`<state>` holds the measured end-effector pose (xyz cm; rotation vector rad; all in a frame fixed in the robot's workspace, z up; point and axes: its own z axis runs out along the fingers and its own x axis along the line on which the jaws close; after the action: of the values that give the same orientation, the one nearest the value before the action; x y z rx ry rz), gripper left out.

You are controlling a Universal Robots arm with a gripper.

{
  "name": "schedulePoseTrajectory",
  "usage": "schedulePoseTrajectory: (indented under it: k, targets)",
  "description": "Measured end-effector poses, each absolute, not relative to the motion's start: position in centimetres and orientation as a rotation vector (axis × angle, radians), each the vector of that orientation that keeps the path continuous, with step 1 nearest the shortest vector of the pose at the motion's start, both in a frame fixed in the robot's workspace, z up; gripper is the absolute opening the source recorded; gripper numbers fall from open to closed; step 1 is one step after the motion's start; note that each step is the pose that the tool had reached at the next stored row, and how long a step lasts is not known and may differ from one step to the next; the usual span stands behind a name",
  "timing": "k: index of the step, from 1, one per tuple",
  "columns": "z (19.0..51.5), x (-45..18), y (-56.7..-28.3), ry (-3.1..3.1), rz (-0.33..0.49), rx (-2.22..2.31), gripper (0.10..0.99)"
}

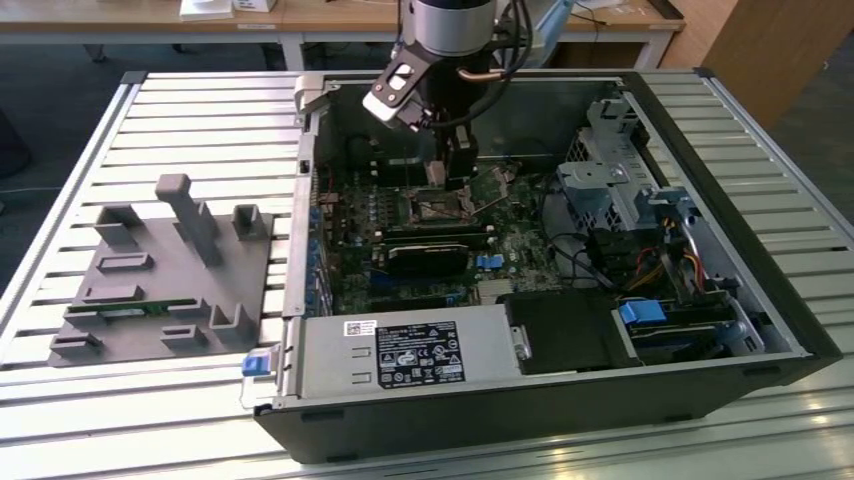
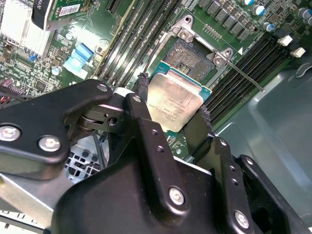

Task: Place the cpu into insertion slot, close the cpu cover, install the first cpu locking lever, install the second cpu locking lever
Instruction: 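Place the cpu into insertion slot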

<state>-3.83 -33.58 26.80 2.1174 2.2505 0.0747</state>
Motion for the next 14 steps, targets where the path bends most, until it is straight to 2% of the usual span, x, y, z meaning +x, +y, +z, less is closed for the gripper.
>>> schedulePoseTrajectory:
  k: [14]
  targets:
    - [25.7, -3.8, -33.5, 2.25, 0.075, 2.118, 0.541]
